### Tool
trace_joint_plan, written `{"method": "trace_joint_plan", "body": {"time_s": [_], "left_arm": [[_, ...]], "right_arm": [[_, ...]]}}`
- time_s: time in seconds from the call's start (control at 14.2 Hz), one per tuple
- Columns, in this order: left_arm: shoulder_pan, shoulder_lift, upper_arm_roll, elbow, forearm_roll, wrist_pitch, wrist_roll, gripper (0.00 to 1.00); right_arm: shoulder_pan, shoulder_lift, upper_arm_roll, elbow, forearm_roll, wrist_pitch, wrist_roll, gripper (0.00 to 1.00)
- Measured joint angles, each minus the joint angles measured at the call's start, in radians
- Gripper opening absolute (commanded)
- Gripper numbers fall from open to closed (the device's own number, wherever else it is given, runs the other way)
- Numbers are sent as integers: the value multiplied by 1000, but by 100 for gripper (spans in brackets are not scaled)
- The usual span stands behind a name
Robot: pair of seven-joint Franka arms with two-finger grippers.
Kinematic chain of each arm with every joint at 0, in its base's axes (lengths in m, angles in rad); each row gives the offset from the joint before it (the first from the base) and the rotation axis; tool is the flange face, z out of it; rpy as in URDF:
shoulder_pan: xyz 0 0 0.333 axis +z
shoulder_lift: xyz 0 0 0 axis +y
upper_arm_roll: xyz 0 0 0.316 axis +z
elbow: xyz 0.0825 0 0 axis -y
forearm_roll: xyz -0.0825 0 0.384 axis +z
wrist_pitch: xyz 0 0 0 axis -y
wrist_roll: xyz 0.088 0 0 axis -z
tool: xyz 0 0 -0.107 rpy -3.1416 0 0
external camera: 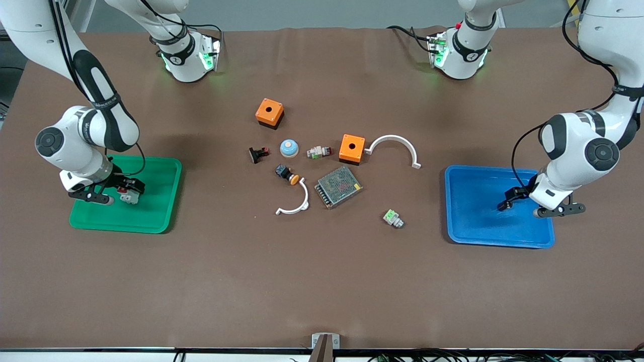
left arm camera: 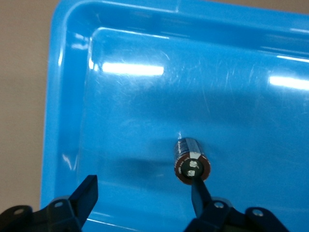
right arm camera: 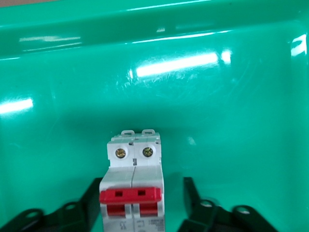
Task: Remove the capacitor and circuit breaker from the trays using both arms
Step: 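Grasp the white breaker in the green tray with the right gripper, then carry the breaker to the table center and release it with the right gripper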
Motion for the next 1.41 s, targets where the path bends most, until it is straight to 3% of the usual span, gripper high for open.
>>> {"method": "trace_joint_plan", "body": {"time_s": [0.07, 0.28, 0.49, 0.71, 1.06, 1.41], "left_arm": [[0, 6, -2, 0, 0, 0, -1, 82], [0, 16, -6, 0, -1, 0, -2, 80], [-1, 22, -15, 0, -1, 0, -2, 80], [-1, 23, -20, 1, -1, 0, -2, 80], [-1, -9, -32, 7, -1, -35, -2, 79], [-1, -13, -34, 2, -1, -57, -2, 77]], "right_arm": [[0, 0, 0, 2, 0, 0, -3, 0], [0, -2, 6, 32, 0, -34, -5, 0], [40, -44, 19, 162, 1, -284, 26, 0], [184, -110, 28, 273, 5, -506, 94, 0], [499, -80, 37, 296, 50, -422, 433, 0], [693, 138, 35, 459, 76, -356, 647, 0]]}}
